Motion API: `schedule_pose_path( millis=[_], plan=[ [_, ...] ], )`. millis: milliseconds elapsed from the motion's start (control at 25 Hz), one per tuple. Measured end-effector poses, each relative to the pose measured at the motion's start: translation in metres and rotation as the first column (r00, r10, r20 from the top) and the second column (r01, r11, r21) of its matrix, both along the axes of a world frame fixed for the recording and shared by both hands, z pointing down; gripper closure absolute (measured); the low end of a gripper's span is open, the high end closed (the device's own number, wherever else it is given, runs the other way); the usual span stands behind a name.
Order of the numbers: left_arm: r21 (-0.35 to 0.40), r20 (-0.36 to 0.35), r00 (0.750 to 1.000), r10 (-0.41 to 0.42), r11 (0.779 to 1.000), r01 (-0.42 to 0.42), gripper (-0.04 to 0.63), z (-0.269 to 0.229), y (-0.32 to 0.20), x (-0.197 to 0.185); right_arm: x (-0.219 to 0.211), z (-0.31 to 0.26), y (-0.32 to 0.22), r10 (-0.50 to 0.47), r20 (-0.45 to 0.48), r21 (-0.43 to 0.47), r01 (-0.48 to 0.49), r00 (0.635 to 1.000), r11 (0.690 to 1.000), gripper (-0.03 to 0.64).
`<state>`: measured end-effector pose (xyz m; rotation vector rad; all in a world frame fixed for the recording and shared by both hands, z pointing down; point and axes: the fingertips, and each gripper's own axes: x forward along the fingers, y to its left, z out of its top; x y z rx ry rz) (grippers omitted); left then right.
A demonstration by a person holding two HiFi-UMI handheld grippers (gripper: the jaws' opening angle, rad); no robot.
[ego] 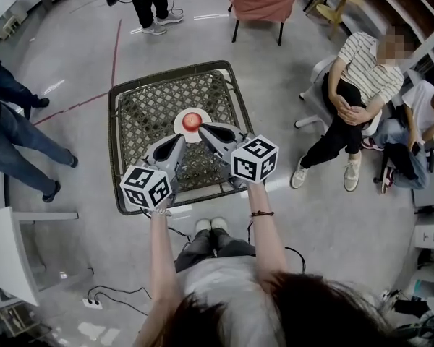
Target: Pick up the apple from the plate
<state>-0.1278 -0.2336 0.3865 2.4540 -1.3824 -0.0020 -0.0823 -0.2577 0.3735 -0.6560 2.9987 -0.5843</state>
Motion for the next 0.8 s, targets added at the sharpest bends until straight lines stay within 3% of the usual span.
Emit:
schedule_pose_path(
  millis=[800],
  plan=[
    [-0.141, 0.036, 0.999, 0.018, 0.990, -0.013, 0.584, 0.088, -0.064, -0.018, -0.013, 0.082, -0.066, 0.041, -0.049, -0.117, -0.047, 0.998, 0.992, 0.607]
  ],
)
